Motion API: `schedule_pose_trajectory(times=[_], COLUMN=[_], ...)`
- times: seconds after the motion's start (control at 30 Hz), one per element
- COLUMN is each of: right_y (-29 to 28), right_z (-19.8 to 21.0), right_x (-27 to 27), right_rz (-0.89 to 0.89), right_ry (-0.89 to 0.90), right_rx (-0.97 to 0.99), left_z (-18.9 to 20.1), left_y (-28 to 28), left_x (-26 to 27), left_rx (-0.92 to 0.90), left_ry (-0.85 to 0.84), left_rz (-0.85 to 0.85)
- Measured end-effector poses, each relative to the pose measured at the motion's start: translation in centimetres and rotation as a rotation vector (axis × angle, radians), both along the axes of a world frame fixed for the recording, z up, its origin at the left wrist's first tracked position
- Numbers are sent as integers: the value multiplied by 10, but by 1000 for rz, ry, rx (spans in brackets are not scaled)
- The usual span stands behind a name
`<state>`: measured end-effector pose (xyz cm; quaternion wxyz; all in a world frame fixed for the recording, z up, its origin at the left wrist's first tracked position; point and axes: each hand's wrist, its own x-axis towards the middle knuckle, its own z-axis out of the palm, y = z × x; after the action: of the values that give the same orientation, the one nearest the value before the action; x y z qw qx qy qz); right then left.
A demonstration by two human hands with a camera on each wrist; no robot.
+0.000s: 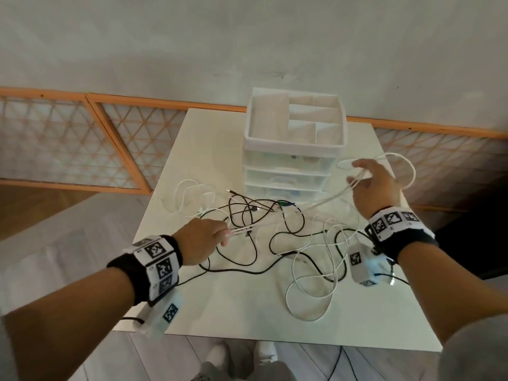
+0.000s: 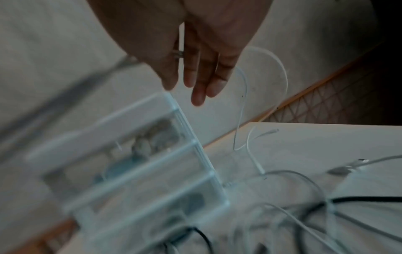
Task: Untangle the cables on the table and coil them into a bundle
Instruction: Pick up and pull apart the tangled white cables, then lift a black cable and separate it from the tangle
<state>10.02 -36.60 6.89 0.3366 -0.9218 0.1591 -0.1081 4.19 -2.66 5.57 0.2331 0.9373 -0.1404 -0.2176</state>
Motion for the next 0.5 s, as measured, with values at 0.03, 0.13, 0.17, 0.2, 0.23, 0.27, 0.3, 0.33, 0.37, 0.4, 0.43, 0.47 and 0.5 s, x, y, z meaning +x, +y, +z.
schedule_pose_trajectory(times=[0.03, 0.13, 0.17, 0.2, 0.23, 0.27, 0.3, 0.33, 0.37, 0.4, 0.43, 0.47, 0.5], right_y=[1, 10, 18, 30, 43, 59, 73, 85, 92, 95, 94, 91, 89], right_z=[-12, -40, -47, -50, -52, -52, -55, -57, -59, -59, -59, -57, -56], right_x=[-5, -28, -33, -41, -49, -57, -63, -66, -67, -64, -60, -56, -51], right_rz=[87, 225, 256, 310, 397, 491, 592, 665, 702, 691, 633, 512, 381], right_ry=[151, 521, 506, 467, 435, 434, 449, 478, 502, 483, 434, 334, 211], right_rx=[-24, -195, -203, -147, -75, -13, 24, 14, -50, -109, -152, -140, -70], left_z=[-8, -21, -23, -23, -21, -19, -16, -13, -11, -10, -11, -15, -22], left_y=[-1, -4, -6, -10, -15, -22, -28, -35, -39, -43, -43, -41, -39], left_x=[-1, -2, -1, -1, -1, -1, -1, -2, -2, -3, -4, -5, -7], left_rx=[5, -71, -103, -142, -179, -218, -257, -300, -341, -358, -334, -273, -189], left_ry=[0, 16, 14, 8, -7, -35, -69, -95, -109, -113, -103, -75, -36], left_rz=[43, 160, 170, 167, 154, 128, 96, 66, 40, 9, -29, -67, -91])
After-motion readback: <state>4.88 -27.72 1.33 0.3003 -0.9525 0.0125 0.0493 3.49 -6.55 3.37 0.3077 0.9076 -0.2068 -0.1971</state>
